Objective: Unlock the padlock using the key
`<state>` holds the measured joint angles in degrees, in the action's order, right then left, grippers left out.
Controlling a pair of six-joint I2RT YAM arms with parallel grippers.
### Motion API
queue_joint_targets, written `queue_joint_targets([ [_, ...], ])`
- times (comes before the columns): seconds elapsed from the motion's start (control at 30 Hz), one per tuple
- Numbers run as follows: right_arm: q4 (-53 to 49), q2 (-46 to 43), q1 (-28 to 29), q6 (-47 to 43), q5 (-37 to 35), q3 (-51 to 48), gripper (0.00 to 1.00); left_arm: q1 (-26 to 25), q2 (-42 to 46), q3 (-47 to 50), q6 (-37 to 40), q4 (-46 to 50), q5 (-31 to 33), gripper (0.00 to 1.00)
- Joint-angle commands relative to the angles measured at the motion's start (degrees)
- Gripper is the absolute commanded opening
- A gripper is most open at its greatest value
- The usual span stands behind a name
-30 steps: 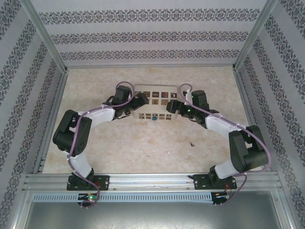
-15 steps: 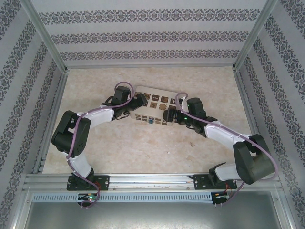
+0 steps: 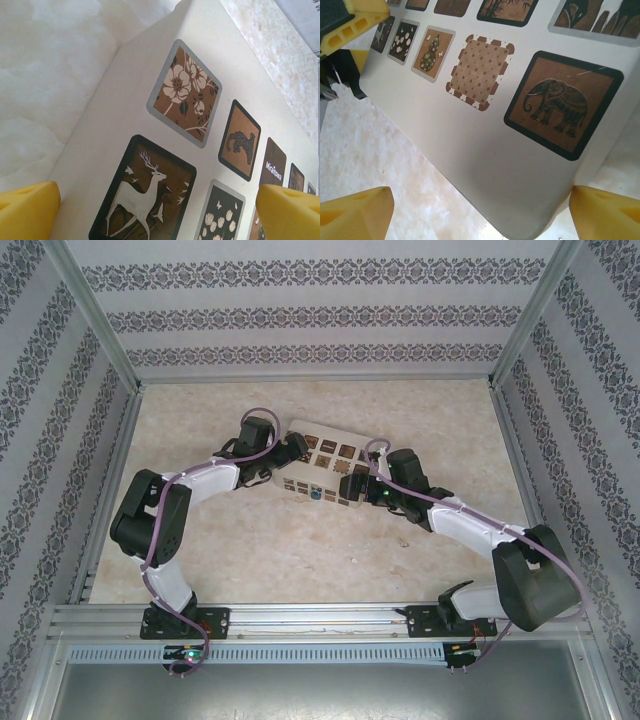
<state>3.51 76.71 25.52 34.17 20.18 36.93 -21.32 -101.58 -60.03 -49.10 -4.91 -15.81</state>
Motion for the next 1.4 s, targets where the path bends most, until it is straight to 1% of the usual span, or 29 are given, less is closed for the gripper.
queue_joint_targets([
  [0.0, -3.23, -2.23, 0.94, -0.55, -3.12, 0.78, 0.91, 0.83, 0.34, -1.66, 0.42, -0.75, -3.37, 1.0],
  [0.23, -10.68, -6.72, 0.76, -3.57, -11.13, 2.35, 0.94, 2.58, 3.83, -0.14, 2.43, 0.58, -1.57, 0.99],
  [0.4, -19.86, -12.3, 0.27, -4.81, -16.29, 3.51, 0.93, 3.22, 8.94, 2.86, 4.5, 0.6, 0.7, 1.0],
  [0.5, -27.88, -15.08, -0.51, -5.24, -18.45, 5.26, 0.9, 3.18, 12.85, 5.54, 5.74, 0.49, 1.74, 1.0],
  [0.6, -34.89, -16.65, -0.91, -8.75, -19.17, 7.3, 0.85, 3.21, 17.18, 9.14, 6.3, -0.02, 3.33, 1.0],
  [0.67, -39.27, -16.94, -0.91, -12.84, -19.49, 9.23, 0.82, 3.2, 20.13, 11.89, 6.57, -0.43, 4.74, 1.0],
  [0.83, -46.6, -15.28, -0.41, -24.83, -19.93, 13.26, 0.73, 3.21, 25.96, 17.04, 7.26, -0.48, 8.31, 1.0],
  [0.87, -46.55, -15.12, -0.74, -25.75, -19.86, 13.52, 0.73, 3.17, 26.93, 17.9, 7.43, -0.34, 9.03, 1.0],
  [0.93, -45.49, -15.24, -0.77, -30.42, -16.44, 13.89, 0.73, 3.2, 28.57, 19.16, 7.92, 0.1, 10.09, 0.99],
  [1.07, -47.02, -14.16, -0.2, -39.49, -17.58, 15.9, 0.73, 3.17, 31.71, 21.4, 8.41, 0.52, 11.87, 0.99],
  [1.2, -54.27, -11.86, -0.12, -52.18, -19.84, 17.81, 0.75, 3.29, 34.34, 22.78, 8.94, 1.45, 13.37, 0.99],
  [1.27, -58.34, -10.06, -0.2, -55.77, -21.58, 18.52, 0.75, 3.22, 35.27, 23.09, 9.31, 2.16, 14.11, 0.99],
  [1.37, -63.19, -7.46, -0.36, -58.69, -20.15, 18.21, 0.76, 3.35, 36.28, 23.26, 9.81, 2.79, 14.84, 0.99],
])
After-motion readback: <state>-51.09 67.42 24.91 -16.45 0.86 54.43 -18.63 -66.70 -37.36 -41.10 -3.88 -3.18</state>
